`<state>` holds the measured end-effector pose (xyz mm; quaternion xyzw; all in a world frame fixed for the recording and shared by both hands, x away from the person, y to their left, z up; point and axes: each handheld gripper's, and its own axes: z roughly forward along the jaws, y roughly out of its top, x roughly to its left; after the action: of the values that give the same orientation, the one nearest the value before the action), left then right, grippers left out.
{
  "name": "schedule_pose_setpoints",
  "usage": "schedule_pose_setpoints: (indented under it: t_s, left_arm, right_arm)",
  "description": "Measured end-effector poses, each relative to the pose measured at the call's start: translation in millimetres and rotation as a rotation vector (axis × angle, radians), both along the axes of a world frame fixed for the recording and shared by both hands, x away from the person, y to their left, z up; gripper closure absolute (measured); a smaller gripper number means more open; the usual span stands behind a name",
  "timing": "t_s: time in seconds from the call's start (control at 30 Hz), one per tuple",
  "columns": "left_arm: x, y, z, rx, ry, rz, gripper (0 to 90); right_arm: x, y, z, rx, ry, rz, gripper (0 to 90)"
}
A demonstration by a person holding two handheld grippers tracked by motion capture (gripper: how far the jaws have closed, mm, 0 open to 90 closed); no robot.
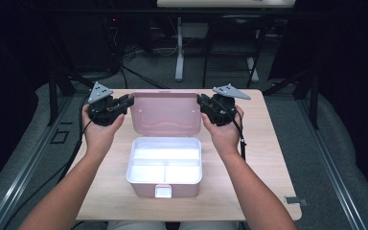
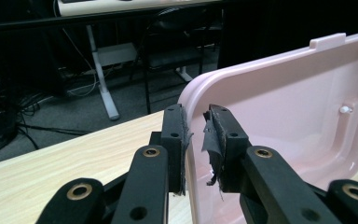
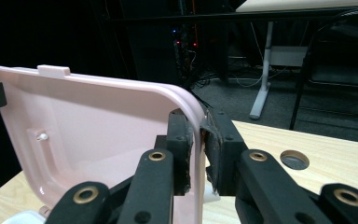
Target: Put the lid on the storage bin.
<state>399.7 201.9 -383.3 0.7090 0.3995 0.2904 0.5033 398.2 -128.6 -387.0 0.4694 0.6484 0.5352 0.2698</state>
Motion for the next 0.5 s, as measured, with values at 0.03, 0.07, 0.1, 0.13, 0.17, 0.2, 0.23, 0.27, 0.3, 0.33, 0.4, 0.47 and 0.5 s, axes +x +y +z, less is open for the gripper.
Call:
schedule_pose_setpoints:
  t_s: [0.03,0.07,0.1,0.13,0.17,0.2,0.23,0.27,0.3,0.33,0.4,0.47,0.5]
  left_arm:
    - [-1.5,0.2,0.5,0.004,-0.002,-0.001,77.1]
    - [-3.0,0.5,1.0,0.005,-0.003,-0.002,77.2]
    - [-4.5,1.0,1.5,0.001,0.0,-0.004,77.2]
    - [-6.1,1.6,2.1,0.0,0.001,-0.005,77.2]
    - [-7.8,1.9,2.6,-0.003,0.002,-0.007,77.1]
    - [-9.7,2.0,3.2,-0.003,0.003,-0.008,77.1]
    - [-11.6,2.1,3.7,0.0,0.002,-0.012,76.8]
    - [-13.7,2.1,4.2,0.004,0.0,-0.012,76.5]
    - [-15.6,2.2,4.5,0.004,-0.002,-0.015,76.4]
    - [-17.7,2.2,4.9,0.005,-0.002,-0.017,76.2]
    - [-21.4,2.7,5.9,0.012,-0.004,-0.025,75.7]
    - [-24.8,2.9,6.4,0.012,-0.006,-0.028,75.1]
    - [-26.4,3.3,6.8,0.019,-0.008,-0.032,74.9]
  right_arm:
    - [-1.8,-0.4,0.1,0.0,-0.004,0.004,79.3]
    - [-3.7,-0.7,0.1,0.002,-0.005,0.008,79.1]
    - [-5.7,-1.1,0.1,0.001,-0.007,0.012,78.9]
    - [-7.5,-1.1,0.1,0.0,-0.01,0.015,78.6]
    - [-9.5,-1.3,0.0,-0.002,-0.01,0.021,78.4]
    - [-11.4,-1.5,-0.2,-0.002,-0.013,0.025,78.0]
    - [-13.1,-1.7,-0.5,-0.001,-0.015,0.028,77.8]
    - [-14.7,-2.1,-0.9,-0.002,-0.015,0.029,77.6]
    - [-16.2,-2.5,-1.4,0.0,-0.014,0.033,77.7]
    - [-17.6,-3.0,-1.9,0.004,-0.013,0.036,77.6]
    - [-20.1,-4.1,-2.8,0.01,-0.009,0.043,77.7]
    - [-23.2,-4.5,-3.2,0.011,-0.01,0.049,77.5]
    - [-24.8,-4.7,-3.2,0.011,-0.012,0.051,77.4]
